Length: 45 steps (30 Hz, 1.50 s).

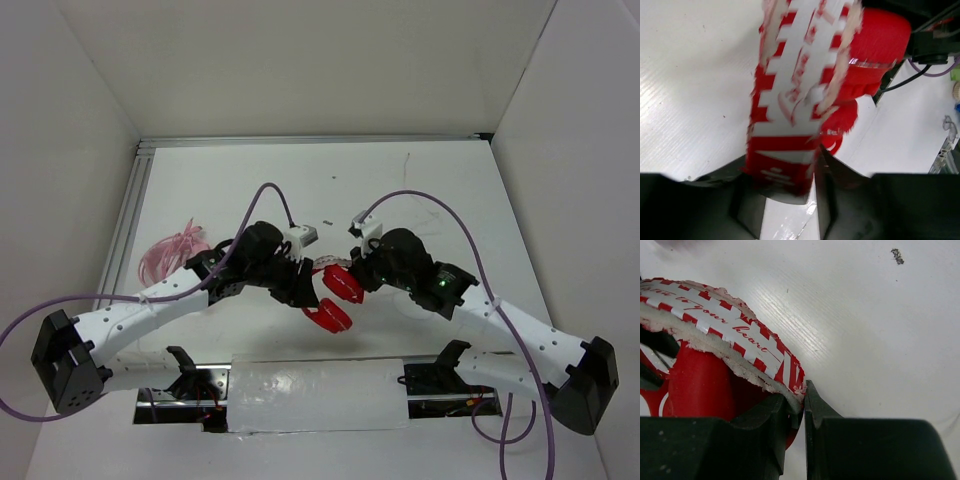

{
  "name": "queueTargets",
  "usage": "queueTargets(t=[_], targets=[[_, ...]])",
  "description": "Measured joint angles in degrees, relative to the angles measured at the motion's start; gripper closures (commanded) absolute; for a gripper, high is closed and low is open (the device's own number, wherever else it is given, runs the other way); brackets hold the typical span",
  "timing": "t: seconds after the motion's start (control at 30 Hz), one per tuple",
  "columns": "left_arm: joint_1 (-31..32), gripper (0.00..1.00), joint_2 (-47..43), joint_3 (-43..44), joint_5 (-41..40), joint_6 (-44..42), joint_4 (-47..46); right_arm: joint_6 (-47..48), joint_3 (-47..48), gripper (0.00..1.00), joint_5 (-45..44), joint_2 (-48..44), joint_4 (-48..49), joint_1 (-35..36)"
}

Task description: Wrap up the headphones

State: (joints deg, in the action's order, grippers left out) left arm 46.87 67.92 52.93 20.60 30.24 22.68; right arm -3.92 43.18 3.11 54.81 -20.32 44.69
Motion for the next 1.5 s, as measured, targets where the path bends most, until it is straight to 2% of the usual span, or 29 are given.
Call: queueTargets(t=[0.03,0.13,0.23,0.33,0.37,0.43,0.47,0.6,0.7,0.73,0.77,0.83,0.9,1.1,1.23,1.5], targets=[[0.02,0.43,0.0,0.0,-0.26,-0.09,0.15,0.2,0.0,1.0,-0.5,0.04,0.02,0.39],[0.35,0.39,-0.02,0.48,-0.76,-0.22,0.11,0.85,0.0,1.0,-0.98,0.07,-0.24,2.03],[0.5,0.4,-0.02,1.7,-1.9,-0.22,0.33,1.16,0.0,1.0,-1.03,0.07,-0.31,2.99],[0.55,0.53,-0.07,2.54,-3.04,-0.13,0.46,1.27,0.0,1.0,-1.53,0.07,-0.35,3.08],[0.52,0.69,-0.09,2.6,-3.39,-0.11,0.5,1.27,0.0,1.0,-1.75,0.07,-0.35,3.08],[0.55,0.86,-0.09,2.6,-4.26,0.11,0.87,1.27,0.0,1.0,-2.01,0.07,-0.48,3.08],[0.52,0.98,-0.09,2.6,-4.5,-0.2,1.18,1.25,0.0,1.0,-2.05,0.07,-0.55,3.08],[0.9,1.0,-0.02,3.04,-5.07,-0.07,1.86,0.96,0.17,1.0,-2.62,0.07,-0.76,3.17],[1.22,1.0,-0.02,3.56,-6.43,-0.02,1.88,0.39,1.01,0.65,-3.8,0.07,-0.94,3.21],[1.29,1.0,-0.07,3.61,-6.69,-0.07,1.79,-0.02,1.42,0.39,-4.17,0.07,-1.07,3.23],[1.33,1.0,-0.13,3.63,-6.84,-0.09,1.81,-0.52,1.92,0.27,-4.66,0.07,-1.11,3.23],[1.4,1.0,-0.15,3.63,-7.72,-0.15,2.75,-1.03,3.39,0.11,-5.38,0.07,-0.96,3.17],[1.44,1.0,-0.15,3.61,-8.96,0.04,4.39,-1.31,4.96,0.01,-5.68,0.07,-0.66,3.17],[0.59,1.0,-0.31,3.61,-13.14,1.75,6.32,-4.04,12.11,0.0,-10.78,1.22,-1.95,3.17],[-3.56,1.0,-0.87,3.61,-12.79,3.85,7.15,-6.45,14.08,0.0,-14.88,-0.02,-1.49,3.17],[-17.94,1.0,-6.23,7.19,-7.45,4.66,8.09,-8.72,-3.04,0.0,-16.83,-16.9,4.44,3.06]])
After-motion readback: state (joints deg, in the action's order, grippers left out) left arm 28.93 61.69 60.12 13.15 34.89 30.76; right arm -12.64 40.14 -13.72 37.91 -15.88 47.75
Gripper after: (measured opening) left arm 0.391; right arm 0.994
